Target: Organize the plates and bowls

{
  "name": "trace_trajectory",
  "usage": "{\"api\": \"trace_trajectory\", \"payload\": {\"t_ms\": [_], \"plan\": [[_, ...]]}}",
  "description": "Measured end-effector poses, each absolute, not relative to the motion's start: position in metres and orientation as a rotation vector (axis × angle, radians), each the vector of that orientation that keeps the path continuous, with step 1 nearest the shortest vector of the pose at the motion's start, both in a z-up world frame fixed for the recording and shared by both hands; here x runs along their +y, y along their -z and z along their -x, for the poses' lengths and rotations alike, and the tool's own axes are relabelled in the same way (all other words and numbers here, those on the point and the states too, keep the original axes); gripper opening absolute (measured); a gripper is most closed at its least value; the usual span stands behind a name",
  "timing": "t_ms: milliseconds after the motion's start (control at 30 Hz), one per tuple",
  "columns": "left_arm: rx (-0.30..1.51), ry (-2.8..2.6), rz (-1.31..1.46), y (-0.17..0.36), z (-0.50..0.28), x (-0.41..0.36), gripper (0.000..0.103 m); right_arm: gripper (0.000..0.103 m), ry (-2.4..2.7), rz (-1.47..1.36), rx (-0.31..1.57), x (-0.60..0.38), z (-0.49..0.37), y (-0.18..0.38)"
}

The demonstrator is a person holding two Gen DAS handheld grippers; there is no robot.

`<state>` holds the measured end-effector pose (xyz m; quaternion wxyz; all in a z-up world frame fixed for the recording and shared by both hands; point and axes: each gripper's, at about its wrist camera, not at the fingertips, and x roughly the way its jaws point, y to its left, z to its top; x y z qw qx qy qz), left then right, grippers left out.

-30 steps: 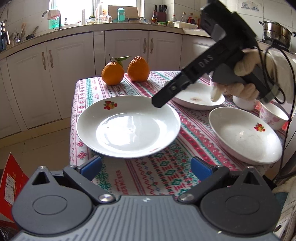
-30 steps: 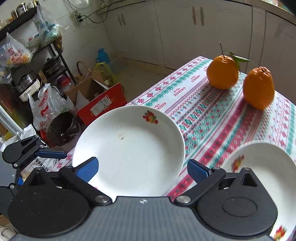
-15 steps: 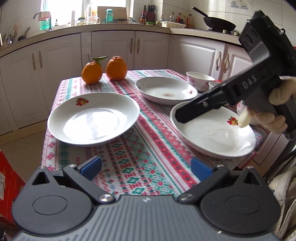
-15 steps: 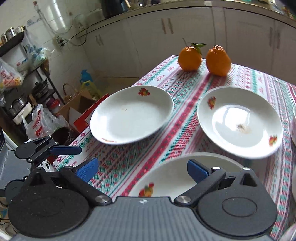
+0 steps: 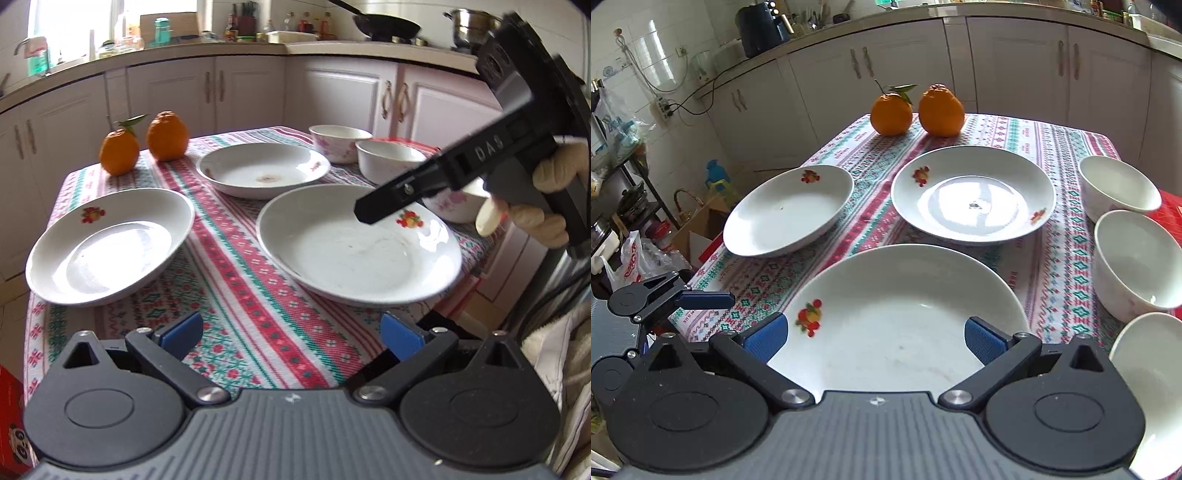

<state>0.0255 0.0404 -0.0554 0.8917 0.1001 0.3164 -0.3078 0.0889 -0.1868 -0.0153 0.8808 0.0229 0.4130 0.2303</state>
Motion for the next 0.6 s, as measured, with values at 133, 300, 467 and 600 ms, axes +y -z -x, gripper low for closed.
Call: {"api": "trace_trajectory", "payload": {"t_ms": [133,300,467,600], "plan": [[0.667,0.683,-0.243,0.059,-0.026,0.032,0.102,0.103,-0.464,-0.034,0.861,-0.193,-0.090,0.014],[0.671,0.724,-0.265,0.064,-0.030,0.022,0.102,0.103,-0.460,-0.032,0.878,-0.198,-0.095,0.015],[0.676,0.761,-0.277,0.069,-0.035,0.014,0.102,0.103,-0.436,-0.026,0.910,-0.208,-0.106,0.018],[0.677,0.789,-0.272,0.071,-0.038,0.012,0.102,0.103,-0.432,-0.025,0.955,-0.213,-0.119,0.019]]}}
